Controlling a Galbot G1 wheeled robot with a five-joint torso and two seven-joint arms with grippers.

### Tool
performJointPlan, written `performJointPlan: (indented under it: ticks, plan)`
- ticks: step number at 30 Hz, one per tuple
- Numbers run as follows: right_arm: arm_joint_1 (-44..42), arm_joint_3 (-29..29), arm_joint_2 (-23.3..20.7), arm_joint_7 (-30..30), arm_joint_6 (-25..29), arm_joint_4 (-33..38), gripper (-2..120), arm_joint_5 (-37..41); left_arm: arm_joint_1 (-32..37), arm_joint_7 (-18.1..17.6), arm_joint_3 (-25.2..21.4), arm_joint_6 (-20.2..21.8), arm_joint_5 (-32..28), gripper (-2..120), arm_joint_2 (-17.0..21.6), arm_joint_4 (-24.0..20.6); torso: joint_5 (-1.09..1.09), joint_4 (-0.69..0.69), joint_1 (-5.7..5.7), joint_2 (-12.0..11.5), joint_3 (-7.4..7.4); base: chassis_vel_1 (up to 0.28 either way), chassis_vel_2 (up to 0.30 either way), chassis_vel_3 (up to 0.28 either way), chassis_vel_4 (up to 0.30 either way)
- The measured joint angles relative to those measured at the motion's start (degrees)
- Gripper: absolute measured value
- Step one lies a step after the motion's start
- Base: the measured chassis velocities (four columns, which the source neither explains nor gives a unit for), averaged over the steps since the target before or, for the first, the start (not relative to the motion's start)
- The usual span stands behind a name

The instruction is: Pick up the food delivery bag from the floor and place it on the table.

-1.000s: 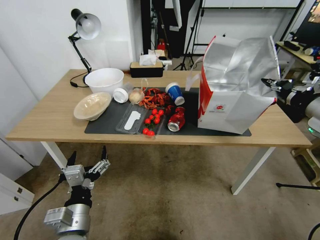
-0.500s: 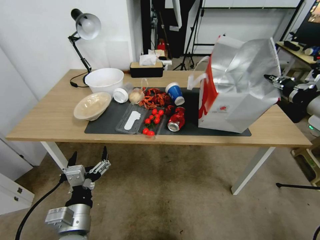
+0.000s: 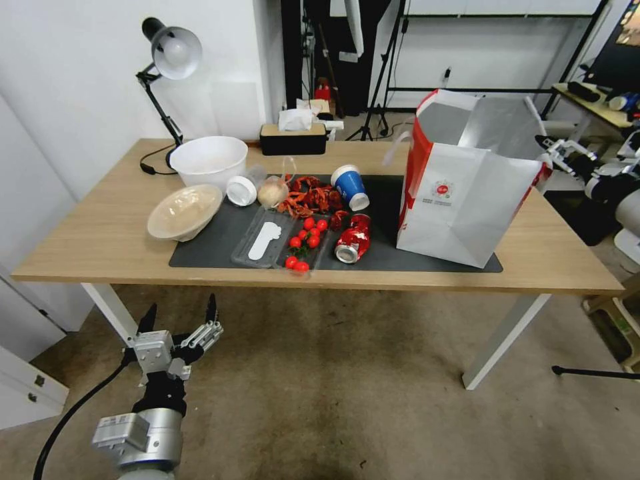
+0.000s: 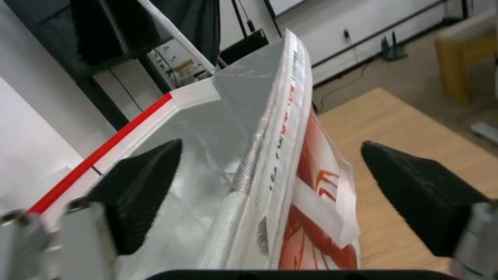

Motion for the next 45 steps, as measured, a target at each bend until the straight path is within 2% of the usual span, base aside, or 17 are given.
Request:
performJointPlan:
  ticks: [2, 7, 11, 12, 15, 17, 19, 22, 27, 28, 34, 37, 38, 39, 40, 45]
  plan:
    - [-1.0, 0.1, -0.1, -1.5, 0.8, 0.3, 99, -2.8, -0.1, 0.0, 0.0, 0.0, -0.1, 100, 0.0, -0.1, 0.00, 0.00, 0.00, 0.0, 0.00, 0.000, 0.000, 0.000, 0.000]
    - [-2.9, 0.6, -0.1, -3.5, 2.3, 1.2, 100, -8.0, -0.1, -0.1, -0.3, 0.1, -0.2, 100, 0.0, -0.5, -0.01, 0.00, 0.00, 0.0, 0.00, 0.000, 0.000, 0.000, 0.000]
    - [-5.5, 0.6, -0.2, -5.2, 5.3, 2.5, 100, -20.3, -0.4, 0.0, -0.7, 0.0, -1.4, 100, 0.0, -1.6, 0.01, -0.01, 0.00, 0.0, 0.00, 0.000, 0.000, 0.000, 0.000]
    - [-5.5, 0.6, -0.2, -5.2, 5.3, 2.5, 100, -20.3, -0.4, 0.0, -0.7, 0.0, -1.4, 100, 0.0, -1.6, 0.01, -0.01, 0.00, 0.0, 0.00, 0.000, 0.000, 0.000, 0.000]
    - [-6.6, 0.7, -0.8, -5.8, 7.4, 3.6, 100, -28.0, -0.5, 0.5, -1.3, 0.0, -1.8, 100, 0.0, -2.6, 0.00, 0.00, 0.00, 0.0, 0.00, 0.000, 0.000, 0.000, 0.000]
    - [-6.9, 0.8, -0.9, -5.9, 7.9, 4.1, 100, -29.1, -0.4, 0.6, -1.4, 0.0, -1.8, 100, 0.0, -2.8, 0.00, 0.00, 0.00, 0.0, 0.00, 0.000, 0.000, 0.000, 0.000]
    - [-8.6, 1.1, -1.0, -8.5, 12.4, 5.7, 100, -34.0, -0.2, 1.4, -1.9, -0.4, -1.7, 100, -0.1, -3.4, -0.01, 0.00, 0.00, 0.0, 0.00, 0.000, 0.000, 0.000, 0.000]
    - [-10.2, 1.1, -0.4, -10.1, 15.0, 7.0, 100, -36.8, -0.3, 1.7, -1.9, -1.1, -1.9, 100, -0.1, -3.7, -0.01, 0.01, 0.00, 0.0, 0.00, 0.000, 0.000, 0.000, 0.000]
    - [-14.5, 1.1, 2.2, -11.2, 17.1, 10.4, 100, -41.5, -0.1, 2.5, -2.0, -2.1, -1.1, 100, -0.3, -3.7, -0.01, 0.00, 0.00, 0.0, 0.00, 0.000, 0.000, 0.000, 0.000]
    - [-17.7, 1.4, 4.1, -12.1, 18.5, 12.1, 100, -45.0, 0.1, 3.1, -2.1, -2.7, -0.3, 100, -0.4, -3.5, 0.01, 0.01, 0.00, 0.0, 0.00, 0.000, 0.000, 0.000, 0.000]
    - [-26.0, 2.4, 8.8, -13.6, 21.1, 15.4, 100, -51.0, 0.1, 4.3, -2.2, -3.6, 0.5, 100, -0.6, -3.0, 0.00, 0.00, 0.00, 0.0, 0.00, 0.000, 0.000, 0.000, 0.000]
    - [-28.7, 2.3, 10.5, -14.1, 22.0, 15.9, 100, -53.3, 0.1, 4.5, -2.0, -3.9, 0.8, 100, -0.6, -2.7, 0.01, -0.03, -0.01, 0.0, 0.00, 0.000, 0.000, 0.000, 0.000]
    - [-31.2, 2.1, 12.0, -14.4, 23.1, 16.2, 100, -55.3, 0.0, 4.7, -1.9, -4.5, 0.9, 100, -0.7, -2.4, -0.03, 0.02, -0.01, 0.0, -0.01, 0.000, 0.000, 0.000, 0.000]
    - [-34.8, 1.4, 14.4, -14.8, 24.7, 16.0, 100, -57.7, 0.0, 5.1, -1.7, -5.3, 1.2, 100, -0.6, -1.6, 0.02, -0.02, 0.00, 0.0, 0.00, 0.000, 0.000, 0.000, 0.000]
    - [-36.4, 0.7, 15.6, -14.9, 25.5, 15.7, 100, -58.9, -0.1, 5.2, -1.6, -5.5, 1.3, 100, -0.6, -1.1, -0.03, 0.00, -0.01, 0.0, 0.00, 0.000, 0.000, 0.000, 0.000]
    - [-38.8, -3.3, 19.5, -14.7, 28.6, 13.3, 100, -64.1, -0.5, 5.5, -1.1, -5.9, 1.3, 100, -0.7, 0.2, 0.00, 0.00, -0.01, 0.0, -0.01, 0.000, 0.000, 0.000, 0.000]
